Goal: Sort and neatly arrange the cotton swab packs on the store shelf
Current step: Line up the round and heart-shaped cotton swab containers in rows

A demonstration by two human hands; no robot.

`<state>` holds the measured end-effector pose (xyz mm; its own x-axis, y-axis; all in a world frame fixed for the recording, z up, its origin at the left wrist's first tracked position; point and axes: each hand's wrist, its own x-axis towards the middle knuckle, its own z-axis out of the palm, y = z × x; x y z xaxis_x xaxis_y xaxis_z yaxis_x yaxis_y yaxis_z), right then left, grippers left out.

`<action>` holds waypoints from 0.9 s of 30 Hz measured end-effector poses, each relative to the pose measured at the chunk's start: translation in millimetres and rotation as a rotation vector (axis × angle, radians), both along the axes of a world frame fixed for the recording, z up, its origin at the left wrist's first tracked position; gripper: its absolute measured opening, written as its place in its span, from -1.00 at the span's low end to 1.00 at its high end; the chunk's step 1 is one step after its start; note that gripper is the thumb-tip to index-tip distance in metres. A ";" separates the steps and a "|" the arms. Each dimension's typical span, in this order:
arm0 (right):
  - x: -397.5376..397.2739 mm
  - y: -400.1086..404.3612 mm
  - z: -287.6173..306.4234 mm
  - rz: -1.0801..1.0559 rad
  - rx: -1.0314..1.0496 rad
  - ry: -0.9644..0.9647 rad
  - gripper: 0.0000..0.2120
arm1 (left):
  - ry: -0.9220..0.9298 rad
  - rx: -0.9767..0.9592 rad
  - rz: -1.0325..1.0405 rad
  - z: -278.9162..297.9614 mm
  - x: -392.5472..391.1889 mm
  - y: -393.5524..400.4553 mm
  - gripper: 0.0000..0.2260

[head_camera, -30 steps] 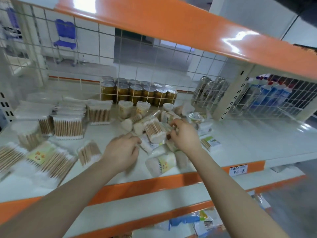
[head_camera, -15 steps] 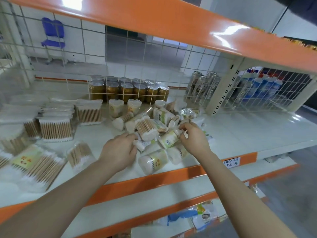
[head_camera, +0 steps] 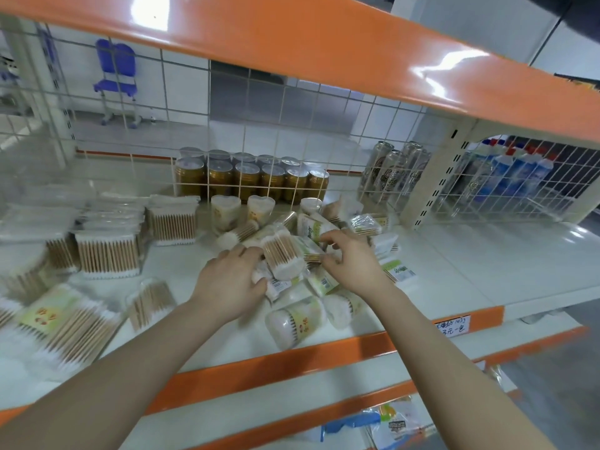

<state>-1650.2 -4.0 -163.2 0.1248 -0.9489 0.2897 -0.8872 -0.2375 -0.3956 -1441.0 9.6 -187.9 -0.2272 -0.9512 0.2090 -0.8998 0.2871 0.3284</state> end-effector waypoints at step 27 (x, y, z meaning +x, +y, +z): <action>65.7 -26.4 -2.3 0.118 -0.040 0.053 -0.60 | -0.060 0.041 0.108 2.3 55.6 -14.6 -0.64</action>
